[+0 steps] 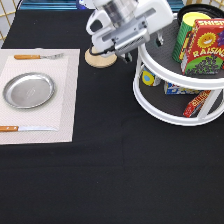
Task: Pick up the bowl from the lazy Susan and put bowl on the plate
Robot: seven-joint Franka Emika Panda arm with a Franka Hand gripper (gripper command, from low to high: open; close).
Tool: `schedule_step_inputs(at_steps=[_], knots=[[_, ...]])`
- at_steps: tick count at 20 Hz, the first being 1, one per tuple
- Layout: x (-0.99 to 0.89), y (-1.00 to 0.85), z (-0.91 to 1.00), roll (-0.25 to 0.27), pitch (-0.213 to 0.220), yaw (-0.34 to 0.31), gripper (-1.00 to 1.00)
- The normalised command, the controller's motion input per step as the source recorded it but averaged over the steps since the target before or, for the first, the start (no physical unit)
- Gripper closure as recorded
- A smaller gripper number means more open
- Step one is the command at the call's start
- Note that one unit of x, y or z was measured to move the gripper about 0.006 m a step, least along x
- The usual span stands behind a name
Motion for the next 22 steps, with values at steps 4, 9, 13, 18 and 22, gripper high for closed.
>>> schedule_step_inputs(at_steps=[4, 9, 13, 18, 22], knots=[[-0.73, 0.02, 0.47, -0.065, -0.130, -0.040, -1.00], [-0.91, 0.01, 0.00, -0.102, -0.099, -0.004, -1.00], [-0.80, 0.13, -0.18, -0.127, -0.034, -0.008, -1.00], [-0.49, 0.43, -0.23, -0.102, 0.015, 0.000, -1.00], [-0.13, 0.42, -0.40, -0.095, 0.083, 0.000, -1.00]])
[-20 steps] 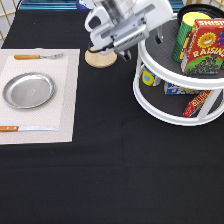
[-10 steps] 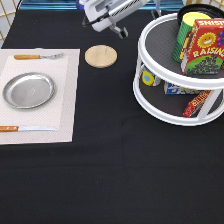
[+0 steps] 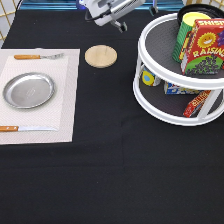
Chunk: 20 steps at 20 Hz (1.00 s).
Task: Pick up the bowl from the lazy Susan and put bowl on the plate
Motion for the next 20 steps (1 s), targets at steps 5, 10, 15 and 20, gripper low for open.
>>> schedule_step_inputs(at_steps=[5, 10, 15, 20], knots=[[-0.14, 0.28, -0.40, -0.084, 0.066, 0.000, -1.00], [0.01, 0.03, -0.23, -0.070, 0.044, 0.000, -1.00], [0.59, 0.00, 0.01, -0.105, 0.063, -0.008, -1.00], [0.83, -0.02, -0.03, -0.110, 0.082, -0.008, -1.00]])
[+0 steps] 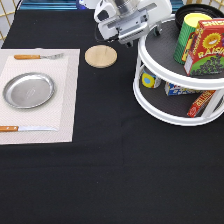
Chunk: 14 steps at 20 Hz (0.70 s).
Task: Pick up the bowl from the lazy Susan and put bowl on the plate
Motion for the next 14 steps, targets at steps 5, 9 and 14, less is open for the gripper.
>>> schedule_step_inputs(at_steps=[5, 9, 14], knots=[[0.94, -0.08, -0.12, -0.070, 0.117, 0.000, -1.00], [0.91, -0.23, -0.05, -0.027, 0.122, 0.011, -1.00], [0.92, -0.20, -0.04, -0.023, 0.130, 0.024, -1.00]])
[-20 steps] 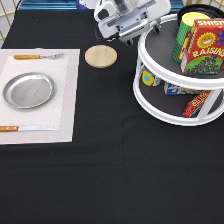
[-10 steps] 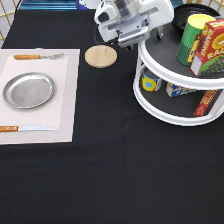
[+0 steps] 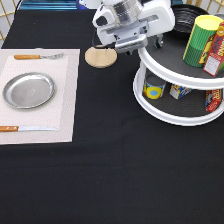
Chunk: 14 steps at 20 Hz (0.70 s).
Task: Pick up the bowl from the lazy Susan and put bowl on the plate
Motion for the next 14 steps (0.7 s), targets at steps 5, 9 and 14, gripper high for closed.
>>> schedule_step_inputs(at_steps=[5, 9, 14], knots=[[0.86, -0.12, -0.02, -0.052, 0.086, 0.064, -1.00], [0.77, -0.03, 0.04, -0.075, 0.026, 0.099, -1.00], [0.26, -0.20, 0.35, -0.029, -0.002, 0.105, -1.00]])
